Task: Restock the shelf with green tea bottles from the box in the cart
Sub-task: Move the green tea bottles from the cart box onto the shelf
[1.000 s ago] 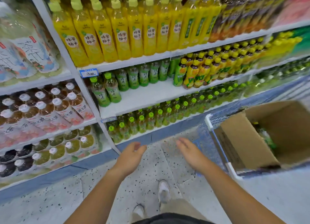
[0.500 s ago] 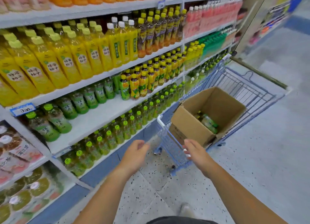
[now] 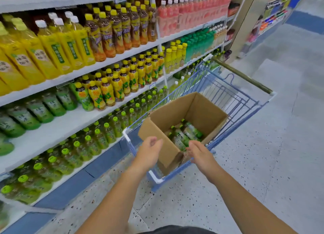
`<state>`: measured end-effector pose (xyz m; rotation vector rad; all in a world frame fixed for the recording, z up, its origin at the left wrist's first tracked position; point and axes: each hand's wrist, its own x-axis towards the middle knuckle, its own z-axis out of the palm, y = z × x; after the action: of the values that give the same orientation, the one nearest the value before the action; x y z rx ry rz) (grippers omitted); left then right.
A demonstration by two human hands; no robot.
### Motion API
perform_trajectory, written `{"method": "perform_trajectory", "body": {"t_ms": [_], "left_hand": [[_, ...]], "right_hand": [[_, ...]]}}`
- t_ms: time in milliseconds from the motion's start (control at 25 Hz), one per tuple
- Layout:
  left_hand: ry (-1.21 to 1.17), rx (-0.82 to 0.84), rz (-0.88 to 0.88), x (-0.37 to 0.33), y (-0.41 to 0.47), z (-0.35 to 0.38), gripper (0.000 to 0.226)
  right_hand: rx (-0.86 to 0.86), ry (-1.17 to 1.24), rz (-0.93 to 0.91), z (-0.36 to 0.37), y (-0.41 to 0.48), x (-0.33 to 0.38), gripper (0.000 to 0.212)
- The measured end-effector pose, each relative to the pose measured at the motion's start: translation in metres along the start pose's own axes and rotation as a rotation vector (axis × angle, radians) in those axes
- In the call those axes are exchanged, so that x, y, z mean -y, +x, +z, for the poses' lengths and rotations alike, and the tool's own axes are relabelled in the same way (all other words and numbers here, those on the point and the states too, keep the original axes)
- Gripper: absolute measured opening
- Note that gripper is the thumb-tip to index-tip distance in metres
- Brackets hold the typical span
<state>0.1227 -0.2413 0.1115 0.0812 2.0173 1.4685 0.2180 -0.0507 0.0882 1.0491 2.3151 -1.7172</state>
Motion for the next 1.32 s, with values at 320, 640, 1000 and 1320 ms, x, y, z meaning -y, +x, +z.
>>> {"method": "perform_trajectory", "body": {"t_ms": [320,640,1000,1320], "left_hand": [[0.005,0.025,-0.168,-0.019,0.083,0.074,0.047],[0.052,0.045,-0.329,-0.034,0.219,0.118,0.036],[0.077,-0.107,-0.605,0.048,0.339,0.169,0.061],[0.206,-0.138,-0.901,0.151,0.411,0.209,0.045]], "right_hand": [[0.054,-0.057,0.130,-0.063,0.087,-0.019,0.047],[0.075,-0.194,0.202,-0.085,0.203,-0.014,0.053],[0.370,-0.563,0.213,-0.055,0.381,-0.078,0.057],[0.735,-0.897,0.352,0.009,0.473,-0.169,0.035]]}}
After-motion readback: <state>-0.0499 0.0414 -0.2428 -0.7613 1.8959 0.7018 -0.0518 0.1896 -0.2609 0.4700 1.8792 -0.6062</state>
